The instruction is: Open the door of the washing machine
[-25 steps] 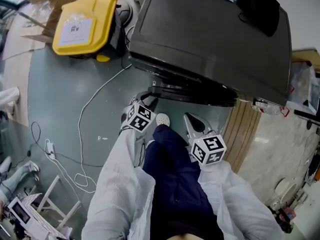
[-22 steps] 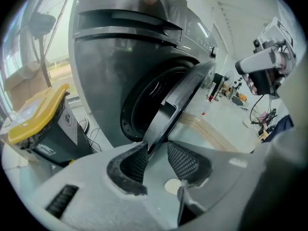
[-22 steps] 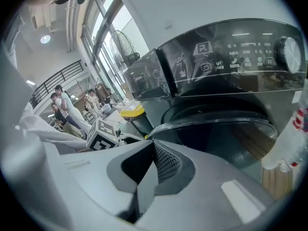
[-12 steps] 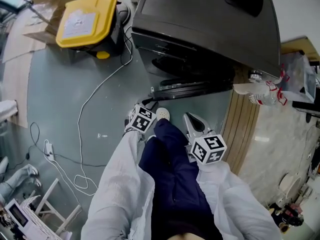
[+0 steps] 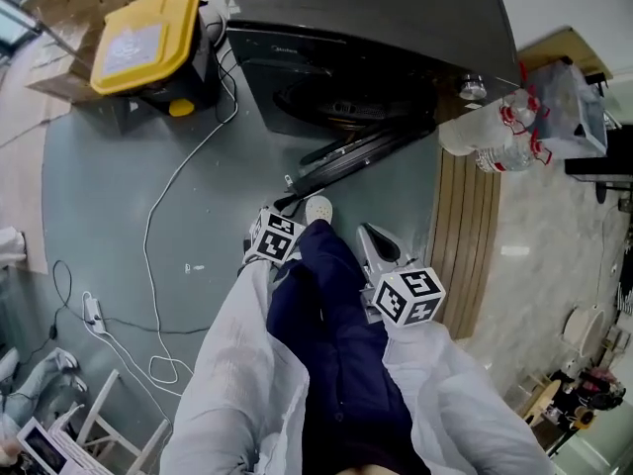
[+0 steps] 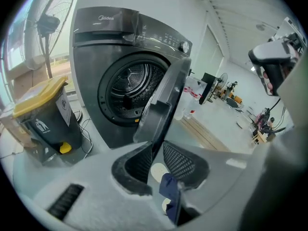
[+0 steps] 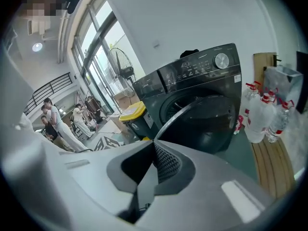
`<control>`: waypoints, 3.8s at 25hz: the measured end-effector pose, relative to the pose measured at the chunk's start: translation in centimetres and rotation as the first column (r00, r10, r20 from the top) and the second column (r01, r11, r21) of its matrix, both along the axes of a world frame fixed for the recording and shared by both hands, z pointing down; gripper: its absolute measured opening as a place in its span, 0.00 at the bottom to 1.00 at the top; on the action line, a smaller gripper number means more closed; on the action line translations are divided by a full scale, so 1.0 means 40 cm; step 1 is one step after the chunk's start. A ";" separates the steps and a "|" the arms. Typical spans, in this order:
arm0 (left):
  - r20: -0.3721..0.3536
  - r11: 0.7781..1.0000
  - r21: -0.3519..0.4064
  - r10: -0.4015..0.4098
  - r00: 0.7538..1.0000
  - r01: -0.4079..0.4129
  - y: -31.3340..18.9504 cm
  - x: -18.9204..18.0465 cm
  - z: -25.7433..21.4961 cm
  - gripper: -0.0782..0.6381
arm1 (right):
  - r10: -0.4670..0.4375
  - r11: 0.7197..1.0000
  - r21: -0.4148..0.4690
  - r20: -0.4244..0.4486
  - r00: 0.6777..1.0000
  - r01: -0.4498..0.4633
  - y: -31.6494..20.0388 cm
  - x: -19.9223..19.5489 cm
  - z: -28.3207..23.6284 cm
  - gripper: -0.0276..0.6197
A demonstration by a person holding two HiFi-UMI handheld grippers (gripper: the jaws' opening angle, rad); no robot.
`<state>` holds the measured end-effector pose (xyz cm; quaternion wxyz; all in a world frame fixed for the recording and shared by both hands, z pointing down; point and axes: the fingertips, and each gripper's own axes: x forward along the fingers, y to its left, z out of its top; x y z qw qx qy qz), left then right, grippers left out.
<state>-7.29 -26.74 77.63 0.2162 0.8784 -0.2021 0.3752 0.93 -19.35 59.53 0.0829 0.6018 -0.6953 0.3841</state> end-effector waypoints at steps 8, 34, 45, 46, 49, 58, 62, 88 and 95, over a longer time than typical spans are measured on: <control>-0.028 0.999 -0.043 0.009 1.000 -0.010 0.161 0.041 0.002 0.20 | 0.071 0.997 -0.038 -0.050 0.996 -0.073 0.159 0.038 -0.028 0.05; -0.003 0.995 -0.063 -0.076 0.997 0.076 0.567 0.289 -0.003 0.18 | -0.074 0.996 -0.060 -0.028 0.997 0.072 0.465 0.286 -0.008 0.05; -0.030 0.991 -0.073 -0.118 0.993 0.115 0.719 0.455 -0.005 0.18 | -0.105 0.993 -0.053 -0.029 0.994 0.104 0.604 0.422 0.001 0.05; -0.036 0.991 -0.076 -0.113 0.993 0.110 0.730 0.471 -0.005 0.18 | -0.098 0.994 -0.055 -0.027 0.995 0.097 0.614 0.434 0.004 0.05; -0.057 0.992 -0.082 -0.096 0.994 0.091 0.758 0.521 -0.004 0.18 | -0.073 0.996 -0.062 -0.027 0.997 0.072 0.640 0.470 0.015 0.05; -0.091 0.994 -0.106 -0.024 0.996 0.014 0.828 0.657 -0.003 0.17 | -0.007 0.997 -0.077 -0.032 0.999 0.005 0.699 0.557 0.031 0.05; -0.093 0.993 -0.116 0.015 0.996 -0.026 0.847 0.700 -0.006 0.17 | 0.016 0.997 -0.074 -0.035 0.999 -0.018 0.707 0.588 0.027 0.05; -0.338 0.970 -0.019 -0.236 0.911 0.244 0.727 0.460 -0.636 0.29 | -0.158 0.974 0.162 -0.002 0.987 0.156 0.644 0.543 -0.296 0.05; -0.448 0.931 0.129 -0.253 0.857 0.342 0.717 0.404 -0.883 0.15 | -0.207 0.933 0.292 -0.035 0.978 0.209 0.626 0.531 -0.438 0.05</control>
